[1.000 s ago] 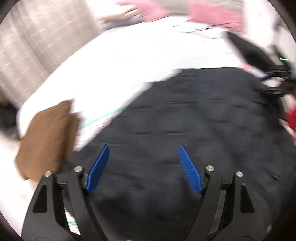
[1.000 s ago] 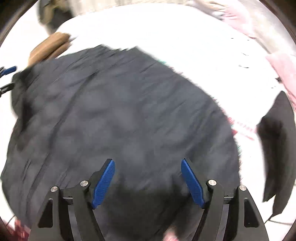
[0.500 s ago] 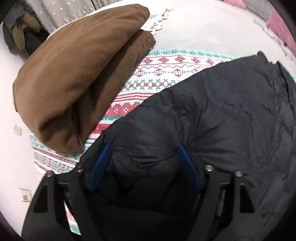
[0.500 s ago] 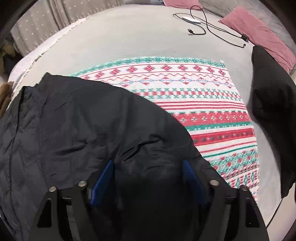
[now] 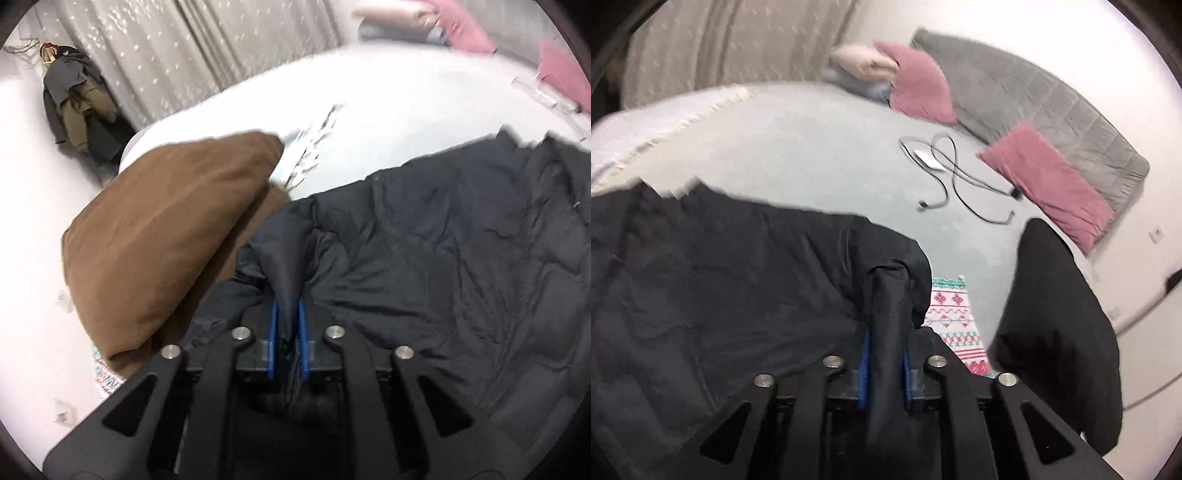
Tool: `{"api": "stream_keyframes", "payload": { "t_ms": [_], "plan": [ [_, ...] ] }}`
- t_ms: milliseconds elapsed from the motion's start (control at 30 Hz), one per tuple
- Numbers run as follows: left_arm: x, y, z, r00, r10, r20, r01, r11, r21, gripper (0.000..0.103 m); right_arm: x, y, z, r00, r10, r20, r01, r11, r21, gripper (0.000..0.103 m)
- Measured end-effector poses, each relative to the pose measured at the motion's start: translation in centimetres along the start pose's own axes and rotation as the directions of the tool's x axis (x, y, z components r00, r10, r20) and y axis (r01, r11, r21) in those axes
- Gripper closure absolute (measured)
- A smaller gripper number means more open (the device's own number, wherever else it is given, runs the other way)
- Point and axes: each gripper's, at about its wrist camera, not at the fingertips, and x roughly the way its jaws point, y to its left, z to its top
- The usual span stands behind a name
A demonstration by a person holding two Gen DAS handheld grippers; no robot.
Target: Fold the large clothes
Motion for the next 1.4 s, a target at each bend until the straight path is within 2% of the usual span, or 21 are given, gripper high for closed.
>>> {"api": "stream_keyframes", "payload": {
  "t_ms": [67, 100, 133, 167, 200, 267, 333, 367, 433, 500, 600, 767, 833, 933, 967, 1000, 1067, 1200, 1267, 1333, 1400],
  "plan": [
    [-1.7, -0.9, 0.0, 0.999, -0.012, 0.051, 0.013, 1.000, -0.017, 0.081, 0.4, 1.1, 0.3, 1.000, -0.018, -0.018, 0.018, 0.999, 0.043, 0.078],
    [-3.3, -1.8, -0.6, 0.995, -0.047, 0.091, 0.048, 0.999, -0.001, 0.069, -0.1, 1.5, 0.2, 1.000, -0.007, 0.001, 0.007, 0.997, 0.072, 0.073],
    [-4.4, -2.7, -1.1, 0.989, -0.086, 0.116, 0.083, 0.996, 0.029, 0.057, -1.4, 2.2, -0.4, 0.999, 0.025, 0.047, -0.029, 0.995, 0.095, 0.056],
    [-5.7, -4.0, -2.0, 0.980, -0.136, 0.142, 0.128, 0.990, 0.066, 0.054, -2.2, 2.9, -0.9, 0.996, 0.041, 0.081, -0.049, 0.994, 0.100, 0.037],
    [-6.4, -5.0, -2.7, 0.972, -0.182, 0.151, 0.170, 0.981, 0.093, 0.050, -2.9, 3.9, -2.1, 0.990, 0.057, 0.125, -0.070, 0.992, 0.102, 0.031],
    [-6.8, -7.1, -4.6, 0.951, -0.285, 0.123, 0.264, 0.951, 0.159, 0.049, -3.5, 5.9, -3.2, 0.977, 0.136, 0.165, -0.151, 0.985, 0.082, 0.025],
    [-5.9, -9.2, -6.8, 0.948, -0.313, 0.058, 0.296, 0.933, 0.203, 0.049, -3.4, 8.0, -5.4, 0.954, 0.260, 0.151, -0.269, 0.962, 0.040, 0.025],
    [-5.0, -9.5, -8.0, 0.957, -0.286, 0.036, 0.271, 0.935, 0.228, 0.049, -3.2, 9.1, -6.8, 0.947, 0.282, 0.151, -0.289, 0.957, 0.020, 0.025],
    [-3.1, -7.1, -10.3, 0.977, -0.209, 0.038, 0.197, 0.960, 0.200, 0.049, -1.8, 10.2, -9.4, 0.958, 0.269, 0.097, -0.270, 0.963, 0.002, 0.025],
    [-2.3, -3.1, -10.8, 0.984, -0.172, 0.041, 0.166, 0.980, 0.111, 0.049, -0.4, 8.2, -10.3, 0.940, 0.337, 0.050, -0.340, 0.934, 0.112, 0.024],
    [-2.5, 2.7, -11.4, 0.998, 0.009, 0.064, -0.012, 0.999, 0.048, 0.049, -0.5, 4.7, -9.8, 0.957, 0.285, 0.043, -0.287, 0.928, 0.237, 0.023],
    [-3.6, 12.5, -11.5, 0.988, 0.142, 0.064, -0.133, 0.983, -0.128, 0.046, -3.4, 2.8, -9.7, 0.944, 0.320, 0.083, -0.330, 0.910, 0.251, 0.023],
    [-3.6, 15.7, -11.3, 0.977, 0.202, 0.074, -0.186, 0.965, -0.185, 0.032, -5.8, 3.1, -9.6, 0.936, 0.326, 0.135, -0.348, 0.913, 0.211, 0.023],
    [-0.5, 21.1, -11.2, 0.948, 0.317, -0.006, -0.309, 0.919, -0.243, 0.030, -7.0, 3.0, -8.1, 0.944, 0.296, 0.144, -0.316, 0.938, 0.144, 0.021],
    [-0.5, 21.9, -11.9, 0.948, 0.316, -0.037, -0.314, 0.911, -0.267, 0.030, -7.1, 2.3, -7.7, 0.951, 0.277, 0.139, -0.295, 0.947, 0.130, 0.021],
    [-0.1, 23.4, -12.1, 0.960, 0.273, -0.063, -0.279, 0.907, -0.316, 0.030, -7.2, 1.9, -7.5, 0.955, 0.264, 0.135, -0.281, 0.952, 0.125, 0.020],
    [0.2, 25.1, -12.6, 0.982, 0.185, -0.039, -0.187, 0.910, -0.370, 0.030, -7.0, 0.1, -7.5, 0.965, 0.233, 0.117, -0.248, 0.959, 0.136, 0.020],
    [2.4, 27.0, -13.7, 0.986, 0.164, -0.038, -0.165, 0.900, -0.402, 0.025, -5.4, -6.9, -10.0, 0.979, 0.195, 0.062, -0.205, 0.939, 0.278, 0.019],
    [3.8, 28.5, -14.9, 0.994, 0.082, -0.078, -0.110, 0.861, -0.497, 0.025, -4.1, -10.8, -11.5, 0.982, 0.185, 0.019, -0.179, 0.913, 0.366, 0.019],
    [4.8, 29.6, -16.5, 0.995, -0.031, -0.095, -0.034, 0.788, -0.615, 0.025, -3.0, -13.7, -12.8, 0.988, 0.146, -0.040, -0.116, 0.899, 0.422, 0.019],
    [4.2, 29.0, -17.4, 0.996, -0.070, -0.052, 0.018, 0.751, -0.660, 0.025, -2.4, -15.9, -14.4, 0.988, 0.097, -0.117, -0.030, 0.878, 0.478, 0.019]
  ]
}}
